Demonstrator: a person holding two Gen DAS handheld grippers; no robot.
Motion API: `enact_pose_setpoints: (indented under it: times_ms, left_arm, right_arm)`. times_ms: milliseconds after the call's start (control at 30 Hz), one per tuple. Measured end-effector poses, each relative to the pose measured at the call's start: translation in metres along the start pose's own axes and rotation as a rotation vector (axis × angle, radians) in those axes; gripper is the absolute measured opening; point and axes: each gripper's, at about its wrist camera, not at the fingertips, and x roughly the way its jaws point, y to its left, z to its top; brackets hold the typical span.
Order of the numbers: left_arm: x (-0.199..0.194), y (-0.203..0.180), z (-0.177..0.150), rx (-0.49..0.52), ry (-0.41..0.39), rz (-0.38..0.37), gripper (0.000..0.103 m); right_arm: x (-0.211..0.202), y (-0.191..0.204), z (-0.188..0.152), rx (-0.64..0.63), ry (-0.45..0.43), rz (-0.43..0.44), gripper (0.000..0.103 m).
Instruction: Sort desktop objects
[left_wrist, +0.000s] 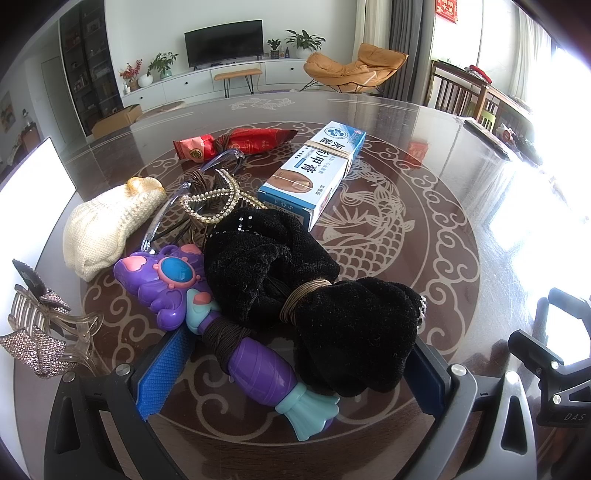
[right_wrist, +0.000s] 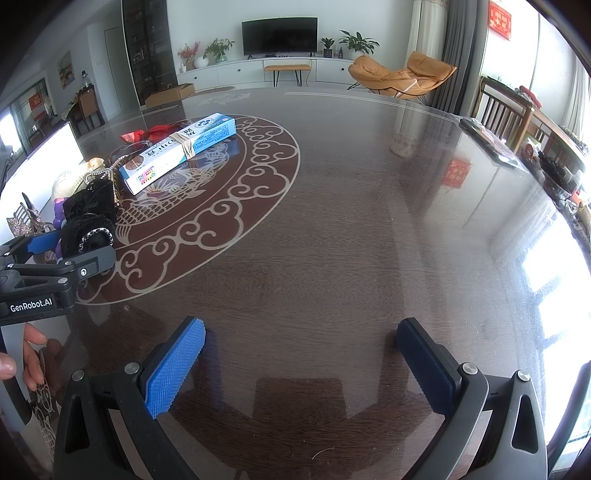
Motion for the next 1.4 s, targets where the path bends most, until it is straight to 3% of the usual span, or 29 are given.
enact_pose_setpoints:
  times_ms: [367,500,633,733,867,1033,1167,1300,1400]
  left_arm:
    - [-0.007,-0.002,-0.006,0.028,0.003,-0.017,0.103]
    - [-0.038,-0.008,-0.018,0.084,-0.14,-0.025,0.103]
    - [-0.058,0.013,-0.033,0.018,-0.191,-0.035,0.103]
    - [-0.067,0.04,-0.044,-0.051,-0.184,-0.051,0.103]
    - [-0.071,0.078,-0.054,-0.108,-0.162,-0.004,0.103]
    - [-0.077,0.122,-0.043,-0.173,-0.163,0.011,0.103]
    - [-0.083,0.136,-0.016,-0.185,-0.19,0.014,0.103]
    - [-0.064,0.144,0.005,-0.177,-0.113,0.01,0.103]
    - [-0.051,0.139,0.006,-0.105,-0.08,-0.017,0.103]
  right_arm:
    - [0.0,0.0,0.0,0.0,0.0,0.0,0.103]
    - [0.0,0.0,0.0,0.0,0.0,0.0,0.103]
    - [0.0,0.0,0.0,0.0,0.0,0.0,0.103]
    - [0.0,0.0,0.0,0.0,0.0,0.0,0.103]
    - [0.0,0.0,0.0,0.0,0.0,0.0,0.103]
    - [0.0,0.0,0.0,0.0,0.0,0.0,0.103]
    - [0.0,0.0,0.0,0.0,0.0,0.0,0.103]
    - [0.0,0.0,0.0,0.0,0.0,0.0,0.103]
    - [0.0,0.0,0.0,0.0,0.0,0.0,0.103]
